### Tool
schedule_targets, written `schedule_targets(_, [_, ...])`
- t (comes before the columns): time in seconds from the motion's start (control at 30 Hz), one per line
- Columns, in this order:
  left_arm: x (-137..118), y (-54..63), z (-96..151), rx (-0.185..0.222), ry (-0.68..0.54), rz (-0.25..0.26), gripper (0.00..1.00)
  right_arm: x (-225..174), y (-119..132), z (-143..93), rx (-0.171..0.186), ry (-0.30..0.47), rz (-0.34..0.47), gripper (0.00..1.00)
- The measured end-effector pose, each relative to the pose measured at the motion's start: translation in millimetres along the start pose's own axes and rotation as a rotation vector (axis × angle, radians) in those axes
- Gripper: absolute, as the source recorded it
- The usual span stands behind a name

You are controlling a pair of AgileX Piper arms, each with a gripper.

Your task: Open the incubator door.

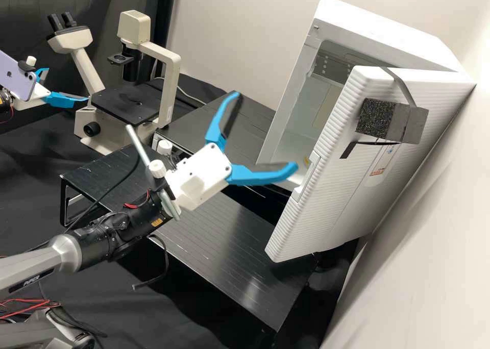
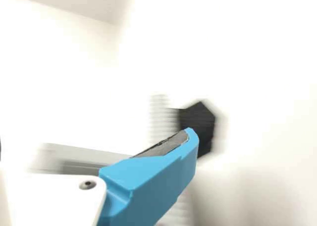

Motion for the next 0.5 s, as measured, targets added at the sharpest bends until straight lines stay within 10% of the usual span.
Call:
schedule_targets(0.1, [0,0.0,0,0.000,0.000,0.000,1.00,-2,-11,-4,0.087,0.086,-0.095,1.00])
schedule_targets(0.5, [0,0.0,0,0.000,0.000,0.000,1.00,-4,-53,4,0.226,0.133,-0.344,1.00])
